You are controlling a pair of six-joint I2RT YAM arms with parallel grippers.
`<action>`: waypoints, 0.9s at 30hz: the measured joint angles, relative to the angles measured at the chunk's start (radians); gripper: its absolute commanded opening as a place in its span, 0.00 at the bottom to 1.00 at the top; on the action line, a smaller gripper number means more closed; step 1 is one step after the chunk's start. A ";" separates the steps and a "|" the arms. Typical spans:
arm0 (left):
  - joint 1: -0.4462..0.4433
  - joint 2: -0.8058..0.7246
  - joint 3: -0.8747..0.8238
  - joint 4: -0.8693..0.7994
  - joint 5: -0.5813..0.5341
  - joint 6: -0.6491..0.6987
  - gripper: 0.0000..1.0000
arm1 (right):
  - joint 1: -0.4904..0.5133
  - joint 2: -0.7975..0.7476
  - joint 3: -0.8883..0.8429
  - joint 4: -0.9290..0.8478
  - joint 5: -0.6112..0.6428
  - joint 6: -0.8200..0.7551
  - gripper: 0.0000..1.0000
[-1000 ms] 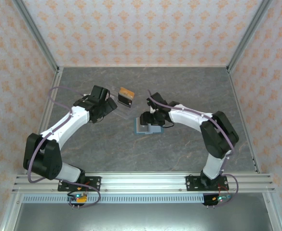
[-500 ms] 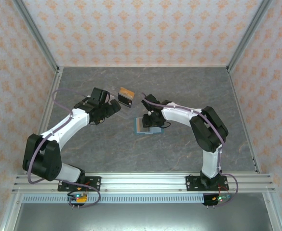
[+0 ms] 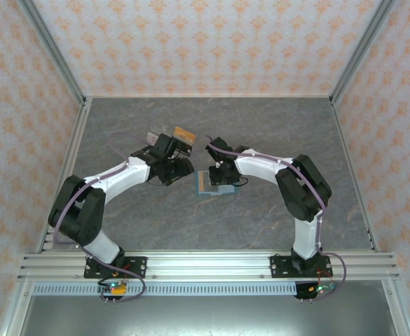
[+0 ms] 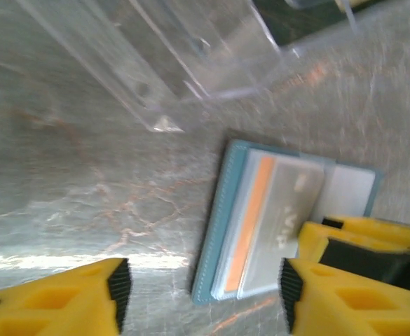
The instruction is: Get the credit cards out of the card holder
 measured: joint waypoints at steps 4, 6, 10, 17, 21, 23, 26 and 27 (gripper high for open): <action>-0.031 0.020 0.002 0.046 0.034 -0.030 0.45 | -0.001 0.000 0.000 0.000 0.000 0.000 0.24; -0.043 0.032 0.014 0.057 0.045 -0.040 0.40 | -0.001 0.000 0.000 0.001 -0.002 -0.001 0.23; -0.062 0.077 0.037 0.100 0.065 -0.060 0.33 | -0.005 0.000 -0.002 0.002 -0.010 0.000 0.23; -0.082 0.162 0.054 0.138 0.082 -0.079 0.26 | -0.010 0.000 -0.006 0.008 -0.019 0.000 0.23; -0.090 0.197 0.064 0.151 0.085 -0.079 0.26 | -0.010 0.000 -0.009 0.013 -0.021 0.000 0.23; -0.093 0.207 0.065 0.151 0.085 -0.079 0.26 | -0.011 0.000 -0.010 0.014 -0.023 0.000 0.23; -0.092 0.220 0.065 0.154 0.085 -0.080 0.27 | -0.014 0.000 -0.011 0.015 -0.029 0.000 0.22; -0.092 0.224 0.065 0.155 0.085 -0.081 0.28 | -0.014 0.000 -0.011 0.016 -0.030 0.000 0.23</action>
